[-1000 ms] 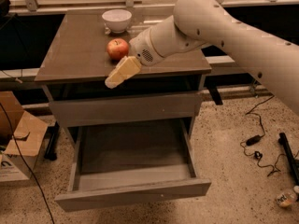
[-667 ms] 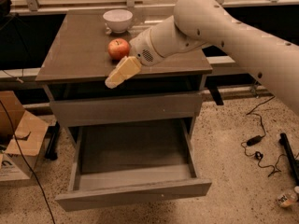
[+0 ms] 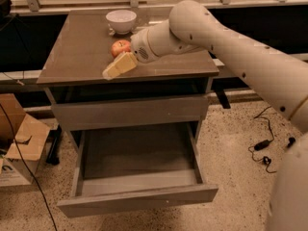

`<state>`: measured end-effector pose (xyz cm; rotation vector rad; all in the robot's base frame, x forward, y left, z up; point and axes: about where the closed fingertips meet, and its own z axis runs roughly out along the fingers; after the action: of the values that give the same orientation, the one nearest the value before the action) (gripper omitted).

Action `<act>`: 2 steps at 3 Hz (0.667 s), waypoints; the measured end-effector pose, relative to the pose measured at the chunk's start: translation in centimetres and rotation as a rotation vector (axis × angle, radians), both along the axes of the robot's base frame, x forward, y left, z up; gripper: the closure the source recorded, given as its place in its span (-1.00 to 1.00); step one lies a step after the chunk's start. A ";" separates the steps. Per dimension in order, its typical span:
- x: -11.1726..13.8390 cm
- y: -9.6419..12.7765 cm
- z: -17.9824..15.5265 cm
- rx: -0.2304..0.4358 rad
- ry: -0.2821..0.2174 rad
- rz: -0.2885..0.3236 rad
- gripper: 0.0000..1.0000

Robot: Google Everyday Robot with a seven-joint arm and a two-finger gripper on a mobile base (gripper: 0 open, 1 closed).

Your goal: Place apple into middle drawer

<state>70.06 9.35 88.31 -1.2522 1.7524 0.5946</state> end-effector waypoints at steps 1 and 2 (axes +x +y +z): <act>4.3 0.7 -0.5 0.043 -0.026 -0.016 -1.00; 7.4 1.1 -1.1 0.069 -0.037 -0.026 -1.00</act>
Offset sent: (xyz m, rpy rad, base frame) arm 0.1133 0.0089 -0.0133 0.1004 -0.0559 -0.0474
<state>77.45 10.48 87.23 -1.1846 1.7012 0.6080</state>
